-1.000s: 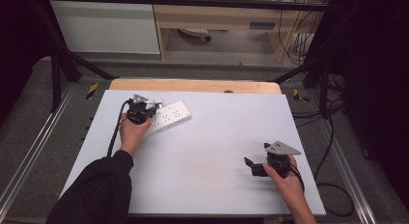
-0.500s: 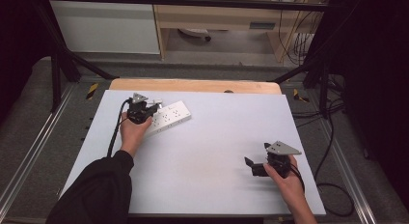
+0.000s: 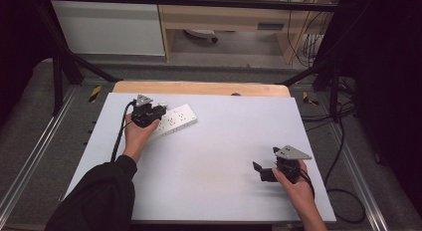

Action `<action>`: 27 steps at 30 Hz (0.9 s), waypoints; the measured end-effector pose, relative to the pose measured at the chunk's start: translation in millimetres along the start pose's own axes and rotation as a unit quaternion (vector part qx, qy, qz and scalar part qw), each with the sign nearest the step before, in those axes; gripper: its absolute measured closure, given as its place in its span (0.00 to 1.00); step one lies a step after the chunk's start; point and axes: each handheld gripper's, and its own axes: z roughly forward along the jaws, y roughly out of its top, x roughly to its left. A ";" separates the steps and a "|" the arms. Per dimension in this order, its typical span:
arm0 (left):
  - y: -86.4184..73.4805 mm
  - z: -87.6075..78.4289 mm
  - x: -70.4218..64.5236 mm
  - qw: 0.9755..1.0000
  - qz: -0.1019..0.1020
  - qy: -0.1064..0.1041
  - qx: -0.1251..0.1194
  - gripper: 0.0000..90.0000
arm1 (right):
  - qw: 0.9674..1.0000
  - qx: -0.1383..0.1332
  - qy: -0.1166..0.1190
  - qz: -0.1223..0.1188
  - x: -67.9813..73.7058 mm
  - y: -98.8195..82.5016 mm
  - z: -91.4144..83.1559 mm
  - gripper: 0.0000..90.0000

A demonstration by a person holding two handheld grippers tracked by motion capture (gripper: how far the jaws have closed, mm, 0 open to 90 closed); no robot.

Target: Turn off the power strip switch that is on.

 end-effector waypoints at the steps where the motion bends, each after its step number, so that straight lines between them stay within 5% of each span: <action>1: 0.5 -0.6 -1.4 1.000 -0.005 0.000 -0.001 0.69 | 1.000 0.000 -0.001 0.000 0.0 0.0 0.0 0.04; 18: 6.1 0.3 -9.7 1.000 -0.017 -0.014 -0.017 0.11 | 1.000 0.001 0.001 -0.004 0.6 0.1 0.5 0.04; 27: 12.5 -4.2 -19.8 0.999 -0.012 -0.030 -0.035 0.07 | 1.000 0.001 0.000 -0.004 0.5 0.1 0.4 0.04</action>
